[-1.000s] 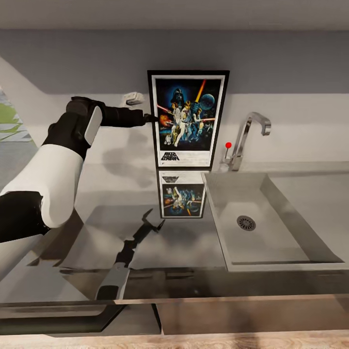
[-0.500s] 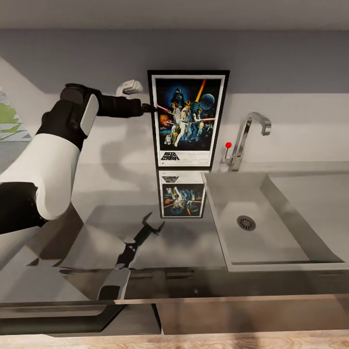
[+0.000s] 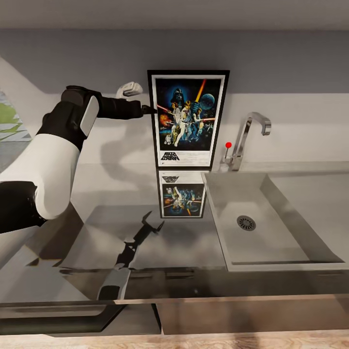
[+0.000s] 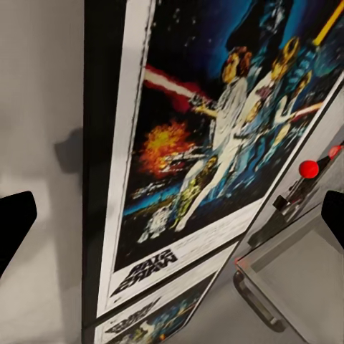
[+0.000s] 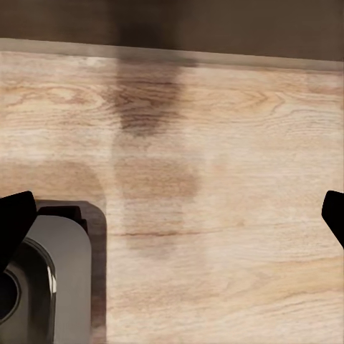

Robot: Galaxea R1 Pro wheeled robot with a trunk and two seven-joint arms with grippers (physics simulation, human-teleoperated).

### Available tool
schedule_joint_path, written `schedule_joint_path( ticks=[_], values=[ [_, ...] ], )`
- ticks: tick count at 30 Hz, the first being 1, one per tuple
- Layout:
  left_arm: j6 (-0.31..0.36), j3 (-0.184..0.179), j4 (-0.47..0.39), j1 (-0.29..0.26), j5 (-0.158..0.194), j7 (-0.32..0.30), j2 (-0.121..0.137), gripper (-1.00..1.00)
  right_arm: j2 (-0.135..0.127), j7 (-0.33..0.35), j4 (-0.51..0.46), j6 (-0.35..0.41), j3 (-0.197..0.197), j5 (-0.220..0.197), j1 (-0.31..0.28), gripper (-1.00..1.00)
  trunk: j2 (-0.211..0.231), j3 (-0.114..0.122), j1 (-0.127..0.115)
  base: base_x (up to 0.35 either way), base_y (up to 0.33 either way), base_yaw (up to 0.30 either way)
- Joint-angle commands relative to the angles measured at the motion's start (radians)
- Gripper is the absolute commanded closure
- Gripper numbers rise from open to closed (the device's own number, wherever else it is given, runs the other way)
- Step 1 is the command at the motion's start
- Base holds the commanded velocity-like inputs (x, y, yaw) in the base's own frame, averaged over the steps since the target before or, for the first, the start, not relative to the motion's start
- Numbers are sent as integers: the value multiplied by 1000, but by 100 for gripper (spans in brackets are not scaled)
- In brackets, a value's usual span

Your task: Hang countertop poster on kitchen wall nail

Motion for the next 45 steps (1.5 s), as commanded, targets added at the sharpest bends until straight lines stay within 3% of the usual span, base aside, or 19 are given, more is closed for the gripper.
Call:
schedule_joint_path(
  ticks=[1, 45],
  values=[
    [6, 0, -1, -1, 0, -2, 0, -100, 0, 2, 3, -5, 1, -5, -1, -100, 0, -1, 0, 0, 0, 0],
    [6, 4, -5, -1, 2, -17, 7, -100, 1, 2, 3, -5, 1, -5, -1, -100, 0, -1, 0, 47, 0, 0]
  ],
)
